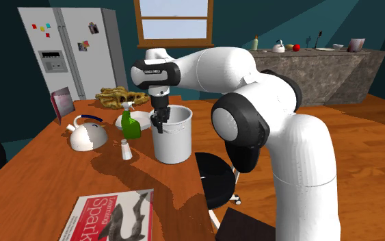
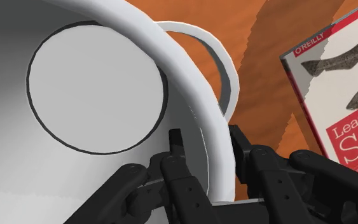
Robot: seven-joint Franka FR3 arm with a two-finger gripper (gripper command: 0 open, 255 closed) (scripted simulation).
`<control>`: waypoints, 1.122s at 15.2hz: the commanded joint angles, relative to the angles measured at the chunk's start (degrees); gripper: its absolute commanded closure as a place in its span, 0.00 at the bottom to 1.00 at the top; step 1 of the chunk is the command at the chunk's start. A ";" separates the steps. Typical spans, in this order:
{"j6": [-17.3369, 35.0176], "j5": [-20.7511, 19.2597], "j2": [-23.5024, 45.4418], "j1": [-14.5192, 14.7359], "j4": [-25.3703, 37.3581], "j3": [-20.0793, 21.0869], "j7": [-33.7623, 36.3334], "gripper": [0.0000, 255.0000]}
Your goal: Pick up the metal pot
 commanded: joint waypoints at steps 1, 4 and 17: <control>0.05 0.00 -0.01 0.00 -0.05 0.00 0.00 1.00; 0.04 0.00 -0.01 0.00 -0.03 0.00 0.00 1.00; -7.17 0.12 0.68 -0.57 7.86 -0.13 0.29 1.00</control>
